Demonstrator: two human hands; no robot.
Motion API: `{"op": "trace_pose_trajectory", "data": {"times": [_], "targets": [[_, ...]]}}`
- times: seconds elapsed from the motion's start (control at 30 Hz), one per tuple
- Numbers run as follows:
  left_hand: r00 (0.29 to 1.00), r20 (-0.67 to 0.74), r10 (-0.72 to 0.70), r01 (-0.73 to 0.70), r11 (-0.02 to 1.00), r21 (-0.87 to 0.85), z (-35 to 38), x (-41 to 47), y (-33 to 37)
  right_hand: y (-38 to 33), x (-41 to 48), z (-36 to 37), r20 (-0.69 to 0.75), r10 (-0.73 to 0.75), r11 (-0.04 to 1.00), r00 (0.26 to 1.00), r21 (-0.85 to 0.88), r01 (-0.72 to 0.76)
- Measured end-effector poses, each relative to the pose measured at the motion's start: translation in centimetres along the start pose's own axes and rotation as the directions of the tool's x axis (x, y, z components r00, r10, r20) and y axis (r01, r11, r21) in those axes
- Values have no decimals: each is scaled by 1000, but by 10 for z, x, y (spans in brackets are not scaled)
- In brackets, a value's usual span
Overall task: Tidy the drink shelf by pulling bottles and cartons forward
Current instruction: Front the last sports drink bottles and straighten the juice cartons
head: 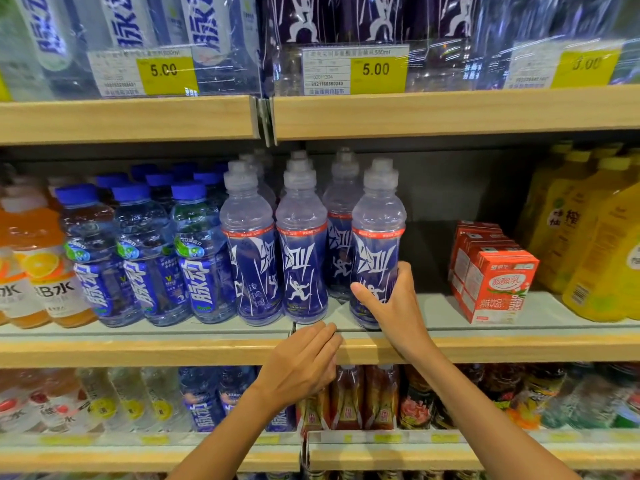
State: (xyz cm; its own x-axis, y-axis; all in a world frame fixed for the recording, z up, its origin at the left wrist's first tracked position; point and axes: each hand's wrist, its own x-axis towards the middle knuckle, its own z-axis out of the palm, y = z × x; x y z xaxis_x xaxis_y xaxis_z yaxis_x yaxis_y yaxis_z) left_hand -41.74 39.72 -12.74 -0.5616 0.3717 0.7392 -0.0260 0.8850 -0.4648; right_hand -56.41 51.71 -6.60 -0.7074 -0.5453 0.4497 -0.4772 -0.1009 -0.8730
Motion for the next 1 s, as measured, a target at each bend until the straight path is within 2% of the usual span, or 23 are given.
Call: {"op": "trace_pose_trajectory", "data": {"times": [0.33, 0.57, 1.0], "targets": [[1000, -1, -5, 5, 1000, -22, -2, 0, 0, -6, 1, 18, 81, -15, 1000, 997, 24, 13], [999, 18, -26, 26, 1000, -8, -4, 1, 2, -8, 4, 25, 89, 40, 997, 995, 58, -45], [995, 67, -68, 70, 997, -32, -13, 8, 6, -11, 3, 23, 79, 60, 998, 995, 20, -62]]}}
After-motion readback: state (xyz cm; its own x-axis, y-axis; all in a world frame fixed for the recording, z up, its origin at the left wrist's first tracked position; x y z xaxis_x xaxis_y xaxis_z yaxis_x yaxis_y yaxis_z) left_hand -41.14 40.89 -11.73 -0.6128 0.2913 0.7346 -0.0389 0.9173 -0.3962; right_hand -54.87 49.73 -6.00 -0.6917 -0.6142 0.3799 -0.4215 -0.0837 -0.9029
